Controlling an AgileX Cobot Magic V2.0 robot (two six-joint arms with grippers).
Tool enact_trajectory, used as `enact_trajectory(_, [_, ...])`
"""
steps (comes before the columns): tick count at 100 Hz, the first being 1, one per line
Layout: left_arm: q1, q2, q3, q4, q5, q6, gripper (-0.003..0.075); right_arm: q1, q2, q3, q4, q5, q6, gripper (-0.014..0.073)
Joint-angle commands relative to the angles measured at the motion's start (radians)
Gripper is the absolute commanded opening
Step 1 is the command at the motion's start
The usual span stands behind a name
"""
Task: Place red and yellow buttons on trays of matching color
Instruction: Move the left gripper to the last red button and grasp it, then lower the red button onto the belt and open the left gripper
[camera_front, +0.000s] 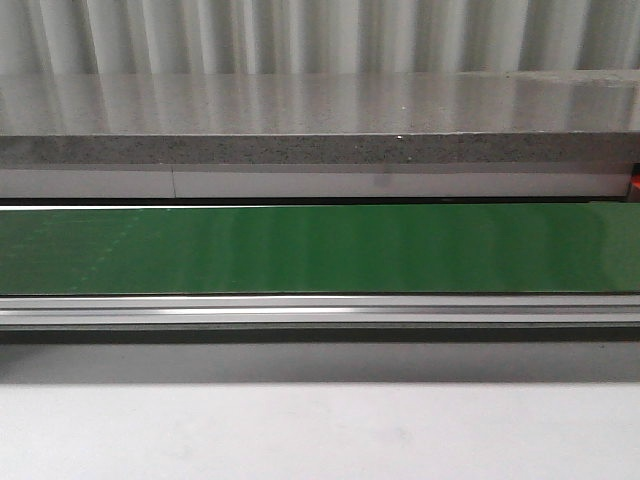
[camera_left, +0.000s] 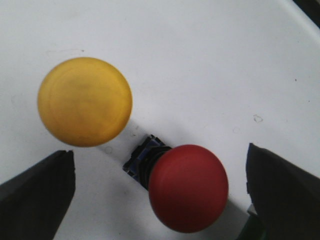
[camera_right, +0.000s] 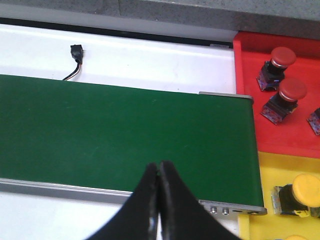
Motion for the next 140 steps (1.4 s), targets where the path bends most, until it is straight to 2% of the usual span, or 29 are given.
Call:
enact_trajectory(1, [0.001, -0.03, -0.031, -0.022, -0.039, -0.011, 0.0658, 0.003, -0.004, -0.026, 0.001, -0.059, -0.01, -0.0067])
enact_trajectory(19, [0.001, -0.013, -0.031, -0.038, -0.041, -0.011, 0.0652, 0.003, -0.004, -0.026, 0.001, -0.059, -0.01, -0.0067])
enact_trajectory(31, [0.001, -0.013, -0.031, -0.047, -0.039, -0.011, 0.0571, 0.003, -0.004, -0.026, 0.001, -0.059, -0.01, -0.0067])
enact_trajectory(38, [0.001, -0.013, -0.031, -0.047, -0.031, -0.011, 0.0473, 0.003, -0.004, -0.026, 0.001, -0.059, -0.01, -0.0067])
enact_trajectory(52, [0.001, -0.016, -0.031, -0.047, -0.009, -0.011, 0.0211, 0.003, -0.004, -0.026, 0.001, -0.059, -0.01, -0.0067])
enact_trajectory(53, [0.001, -0.016, -0.031, -0.047, -0.006, -0.011, 0.0171, 0.003, -0.004, -0.026, 0.001, -0.059, -0.01, -0.0067])
enact_trajectory(54, [0.001, -0.016, -0.031, -0.047, -0.007, -0.011, 0.0171, 0.003, -0.004, -0.026, 0.001, -0.059, -0.01, -0.0067])
enact_trajectory(65, [0.001, -0.038, -0.031, -0.045, 0.005, -0.003, -0.002, 0.003, -0.004, -0.026, 0.001, -0.059, -0.01, -0.0067])
enact_trajectory(102, [-0.013, -0.278, -0.031, -0.037, 0.09, 0.152, -0.002, 0.003, -0.004, -0.026, 0.001, -0.059, -0.01, -0.0067])
enact_trajectory(118, [-0.058, -0.397, -0.031, -0.037, 0.144, 0.201, -0.002, 0.003, -0.004, -0.026, 0.001, -0.059, -0.01, -0.0067])
enact_trajectory(140, [-0.126, -0.483, 0.0, 0.001, 0.19, 0.201, -0.002, 0.003, -0.004, -0.026, 0.001, -0.059, -0.01, -0.0067])
